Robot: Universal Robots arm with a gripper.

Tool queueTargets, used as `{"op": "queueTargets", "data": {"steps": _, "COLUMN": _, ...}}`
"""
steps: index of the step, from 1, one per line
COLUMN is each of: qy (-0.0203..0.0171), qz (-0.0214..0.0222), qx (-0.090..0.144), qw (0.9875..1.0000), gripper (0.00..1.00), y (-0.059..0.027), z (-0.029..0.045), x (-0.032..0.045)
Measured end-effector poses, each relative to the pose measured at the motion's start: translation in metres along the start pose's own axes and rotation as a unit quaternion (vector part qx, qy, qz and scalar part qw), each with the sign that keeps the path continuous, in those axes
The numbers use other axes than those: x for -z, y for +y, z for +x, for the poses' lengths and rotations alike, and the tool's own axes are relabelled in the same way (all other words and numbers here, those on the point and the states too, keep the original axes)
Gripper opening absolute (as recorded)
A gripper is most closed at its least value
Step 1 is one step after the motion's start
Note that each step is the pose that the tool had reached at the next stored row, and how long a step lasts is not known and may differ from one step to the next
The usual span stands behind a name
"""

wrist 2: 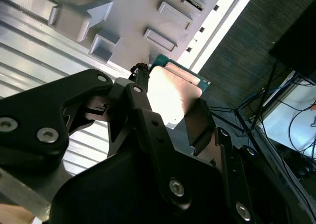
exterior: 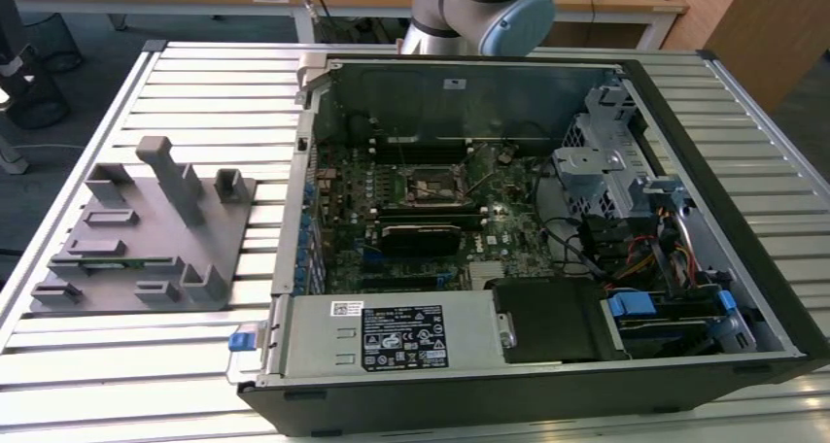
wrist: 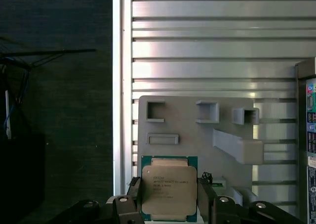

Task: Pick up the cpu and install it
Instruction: 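Pick up the cpu and move it towards the insertion slot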

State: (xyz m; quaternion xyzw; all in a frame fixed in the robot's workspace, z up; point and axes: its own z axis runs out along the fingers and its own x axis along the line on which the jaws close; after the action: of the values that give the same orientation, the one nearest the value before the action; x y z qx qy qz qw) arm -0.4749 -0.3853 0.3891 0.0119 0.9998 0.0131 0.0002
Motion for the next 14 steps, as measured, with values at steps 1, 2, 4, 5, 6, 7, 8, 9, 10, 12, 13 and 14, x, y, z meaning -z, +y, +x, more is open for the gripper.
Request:
{"op": "queueTargets", "data": {"steps": 1, "qy": 0.0, "qz": 0.0, "qx": 0.0, "qw": 1.0, "gripper": 0.54, "y": 0.0003, "z": 0.0, "x": 0.0015}}
{"op": "queueTargets", "data": {"steps": 2, "qy": 0.0, "qz": 0.0001, "qx": 0.0, "qw": 1.0, "gripper": 0.54, "y": 0.0006, "z": 0.0, "x": 0.003}}
{"op": "queueTargets", "data": {"steps": 4, "qy": 0.0, "qz": 0.0001, "qx": 0.0, "qw": 1.0, "gripper": 0.54, "y": 0.0011, "z": 0.0, "x": 0.0064}}
{"op": "queueTargets", "data": {"steps": 5, "qy": 0.0, "qz": 0.0001, "qx": 0.0, "qw": 1.0, "gripper": 0.54, "y": 0.0015, "z": 0.0, "x": 0.0082}}
{"op": "queueTargets", "data": {"steps": 6, "qy": -0.0001, "qz": 0.0002, "qx": 0.0, "qw": 1.0, "gripper": 0.54, "y": 0.0021, "z": 0.0001, "x": 0.0099}}
{"op": "queueTargets", "data": {"steps": 7, "qy": -0.0001, "qz": 0.0004, "qx": 0.0, "qw": 1.0, "gripper": 0.54, "y": 0.0024, "z": 0.0001, "x": 0.0116}}
{"op": "queueTargets", "data": {"steps": 8, "qy": -0.0001, "qz": 0.0006, "qx": 0.0, "qw": 1.0, "gripper": 0.54, "y": 0.003, "z": 0.0001, "x": 0.0134}}
{"op": "queueTargets", "data": {"steps": 9, "qy": -0.0001, "qz": 0.0007, "qx": 0.0, "qw": 1.0, "gripper": 0.54, "y": 0.0037, "z": 0.0001, "x": 0.0152}}
{"op": "queueTargets", "data": {"steps": 10, "qy": -0.0002, "qz": 0.0007, "qx": 0.0, "qw": 1.0, "gripper": 0.54, "y": 0.0042, "z": 0.0001, "x": 0.017}}
{"op": "queueTargets", "data": {"steps": 12, "qy": -0.0002, "qz": 0.0008, "qx": 0.0, "qw": 1.0, "gripper": 0.54, "y": 0.0049, "z": 0.0, "x": 0.021}}
{"op": "queueTargets", "data": {"steps": 13, "qy": -0.0003, "qz": 0.0008, "qx": 0.0, "qw": 1.0, "gripper": 0.54, "y": 0.0051, "z": 0.0001, "x": 0.0229}}
{"op": "queueTargets", "data": {"steps": 14, "qy": -0.0003, "qz": 0.0008, "qx": 0.0, "qw": 1.0, "gripper": 0.54, "y": 0.0055, "z": 0.0001, "x": 0.0251}}
